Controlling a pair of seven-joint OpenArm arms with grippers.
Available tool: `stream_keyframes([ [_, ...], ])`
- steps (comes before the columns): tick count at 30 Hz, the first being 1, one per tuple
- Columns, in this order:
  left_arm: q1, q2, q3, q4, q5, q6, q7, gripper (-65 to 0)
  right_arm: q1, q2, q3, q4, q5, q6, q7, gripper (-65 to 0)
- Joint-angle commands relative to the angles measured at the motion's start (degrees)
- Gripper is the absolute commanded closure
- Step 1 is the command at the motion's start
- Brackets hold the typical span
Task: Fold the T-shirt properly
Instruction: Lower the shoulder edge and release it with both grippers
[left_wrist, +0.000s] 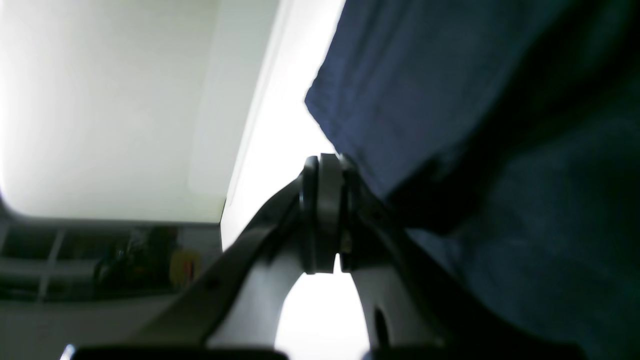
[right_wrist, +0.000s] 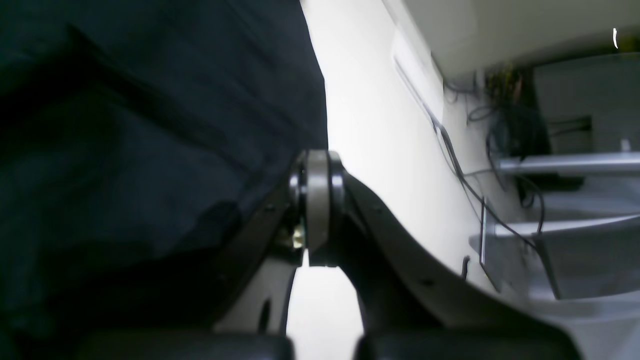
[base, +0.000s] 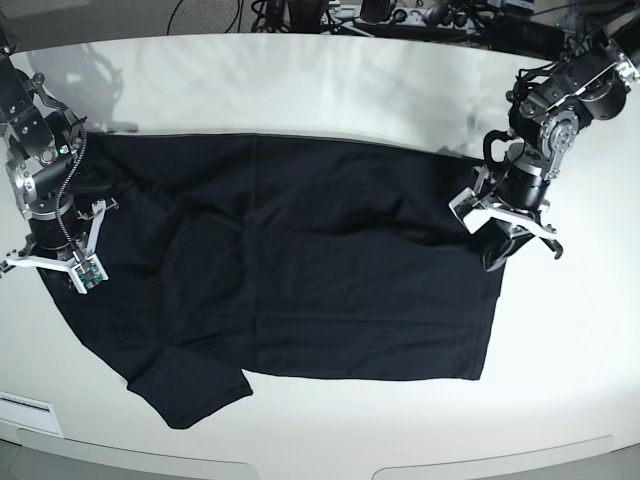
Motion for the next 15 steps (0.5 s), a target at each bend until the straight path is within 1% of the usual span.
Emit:
stream_keyframes([
  [1,-0.8,-0.9,-0.5,0.7,-0.1,-1.0,-0.8,0.0,-0.2,1.0,0.6,1.3,0.5,0.8,1.0,0.0],
  [2,-0.8,-0.9,-0.5,0.7,-1.2,-2.1,-1.1,0.0,-1.5,1.0,0.6,1.5,0.9,2.6,1.2,0.0],
  [3,-0.8,-0.9,-0.5,0.7,-2.1,-2.5,-1.2,0.0,-2.9,0.9,0.6,1.6,1.8,4.4,1.2,0.0],
  [5,-0.8,-0.9,-0.5,0.7,-2.6,-3.8,-1.4,0.0,-6.1,0.8,0.6,2.0,3.8,7.0,1.0,0.0],
  [7,-1.1,-0.9,-0.5,0.7,-2.4,-4.8,-2.0,0.0,-9.1,0.7,0.6,3.0,3.3,7.7,0.9,0.0],
  [9,-1.3,-0.9,-0.5,0.7,-2.4,-4.7,-3.5,0.0,-11.8,0.8,0.6,4.6,1.1,6.7,0.9,0.0],
  [11,-1.4,-0.9,-0.5,0.7,-2.4,-4.8,-4.3,0.0,-14.1,0.7,0.6,5.3,1.0,6.5,1.0,0.0],
  [12,-1.4,-0.8,-0.5,0.7,-2.4,-4.8,-4.2,0.0,-15.5,0.4,0.6,5.3,1.2,7.8,1.2,0.0],
  [15,-1.4,-0.8,-0.5,0.7,-2.6,-4.8,-4.0,0.0,-19.4,-1.2,0.6,4.1,1.1,10.2,1.8,0.0],
])
